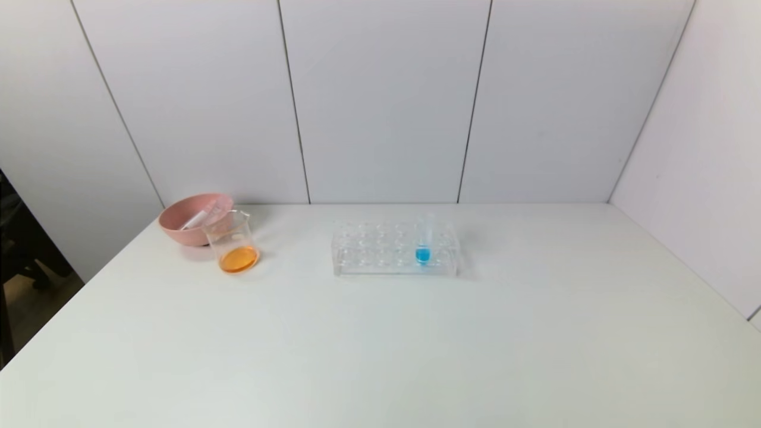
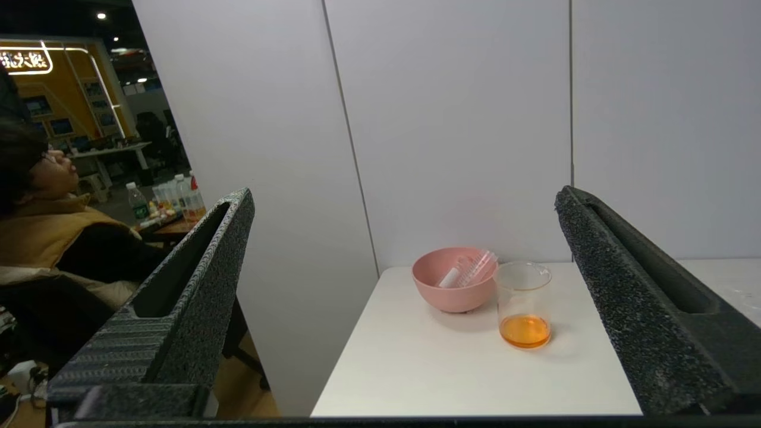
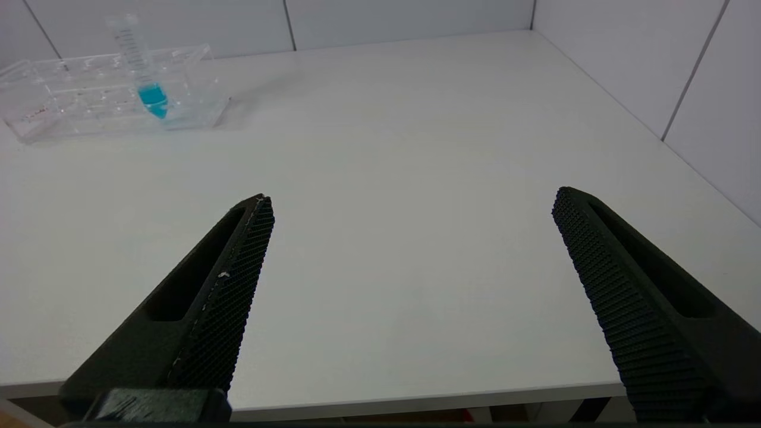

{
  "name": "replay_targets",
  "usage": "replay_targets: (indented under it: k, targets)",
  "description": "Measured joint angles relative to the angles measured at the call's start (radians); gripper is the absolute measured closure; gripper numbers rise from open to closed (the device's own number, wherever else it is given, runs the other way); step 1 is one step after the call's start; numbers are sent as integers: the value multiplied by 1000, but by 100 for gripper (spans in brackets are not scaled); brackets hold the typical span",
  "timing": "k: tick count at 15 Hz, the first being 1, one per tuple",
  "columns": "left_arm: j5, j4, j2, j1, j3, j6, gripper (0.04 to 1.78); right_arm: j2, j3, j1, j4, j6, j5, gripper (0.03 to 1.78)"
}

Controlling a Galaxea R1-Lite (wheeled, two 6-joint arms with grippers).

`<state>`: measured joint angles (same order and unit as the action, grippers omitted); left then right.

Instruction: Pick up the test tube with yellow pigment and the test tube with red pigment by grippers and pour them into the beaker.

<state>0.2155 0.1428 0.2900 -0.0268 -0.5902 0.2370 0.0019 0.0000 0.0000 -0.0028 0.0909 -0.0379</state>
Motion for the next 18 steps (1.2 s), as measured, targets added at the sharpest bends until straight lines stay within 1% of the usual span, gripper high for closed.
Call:
replay_targets:
  k: [2, 4, 5, 8, 10, 11, 13, 16, 18]
  targets:
    - [-50, -22, -107, 9, 42, -4, 6, 0, 0, 0, 0, 0, 0, 10]
    - [-122, -36, -200, 13, 128, -9, 6, 0, 0, 0, 0, 0, 0, 10]
    - [-155, -35, -231, 14, 181, -26, 6, 0, 0, 0, 0, 1, 0, 10]
    - [-203, -43, -274, 16, 361, -121, 6, 0, 0, 0, 0, 0, 0, 10]
    - [-213, -45, -285, 16, 493, -175, 6, 0, 0, 0, 0, 0, 0, 10]
    - [-214, -73, -288, 16, 543, -190, 6, 0, 0, 0, 0, 0, 0, 10]
    - [-213, -156, -290, 17, 573, -224, 6, 0, 0, 0, 0, 0, 1, 10]
    - [-212, -139, -290, 18, 587, -281, 6, 0, 0, 0, 0, 1, 0, 10]
    - [-195, -136, -290, 18, 589, -311, 6, 0, 0, 0, 0, 0, 0, 10]
